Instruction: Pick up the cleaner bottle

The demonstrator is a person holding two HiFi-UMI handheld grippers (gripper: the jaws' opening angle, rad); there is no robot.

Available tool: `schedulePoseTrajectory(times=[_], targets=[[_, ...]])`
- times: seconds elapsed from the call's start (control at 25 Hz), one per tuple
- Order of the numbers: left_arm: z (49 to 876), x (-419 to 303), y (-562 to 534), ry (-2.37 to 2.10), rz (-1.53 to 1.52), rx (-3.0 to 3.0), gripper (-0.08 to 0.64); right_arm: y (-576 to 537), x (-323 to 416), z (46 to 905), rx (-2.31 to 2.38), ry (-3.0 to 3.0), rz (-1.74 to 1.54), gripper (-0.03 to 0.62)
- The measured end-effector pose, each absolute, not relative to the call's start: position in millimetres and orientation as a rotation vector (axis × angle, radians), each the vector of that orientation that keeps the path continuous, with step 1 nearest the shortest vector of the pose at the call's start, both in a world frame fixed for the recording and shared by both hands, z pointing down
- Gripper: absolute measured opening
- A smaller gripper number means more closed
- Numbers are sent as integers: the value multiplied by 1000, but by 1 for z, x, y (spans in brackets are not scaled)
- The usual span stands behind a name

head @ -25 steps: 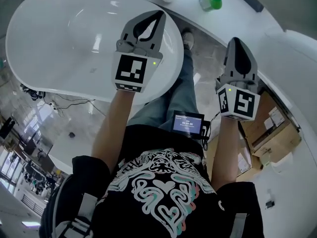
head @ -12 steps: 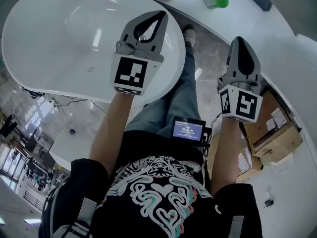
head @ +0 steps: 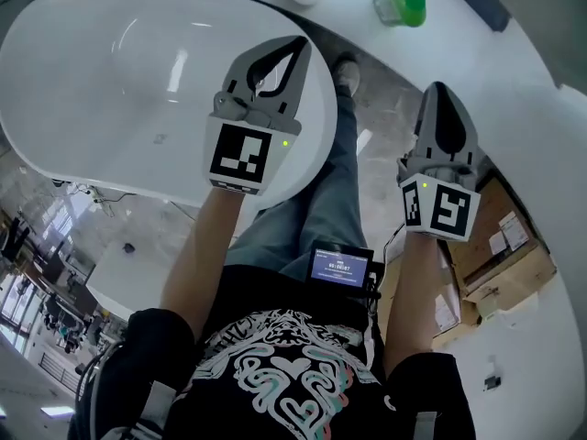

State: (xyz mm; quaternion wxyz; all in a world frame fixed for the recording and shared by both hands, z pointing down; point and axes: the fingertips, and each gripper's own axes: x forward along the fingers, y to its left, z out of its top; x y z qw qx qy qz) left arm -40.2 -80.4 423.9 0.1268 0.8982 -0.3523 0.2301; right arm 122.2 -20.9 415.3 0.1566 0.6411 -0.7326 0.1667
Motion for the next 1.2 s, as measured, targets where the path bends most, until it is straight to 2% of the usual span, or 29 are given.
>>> schedulePoseTrajectory(times=[1.2], targets=[[503, 7, -116, -951, 697, 2658, 14, -53, 137, 522, 1729, -2101, 543, 28]])
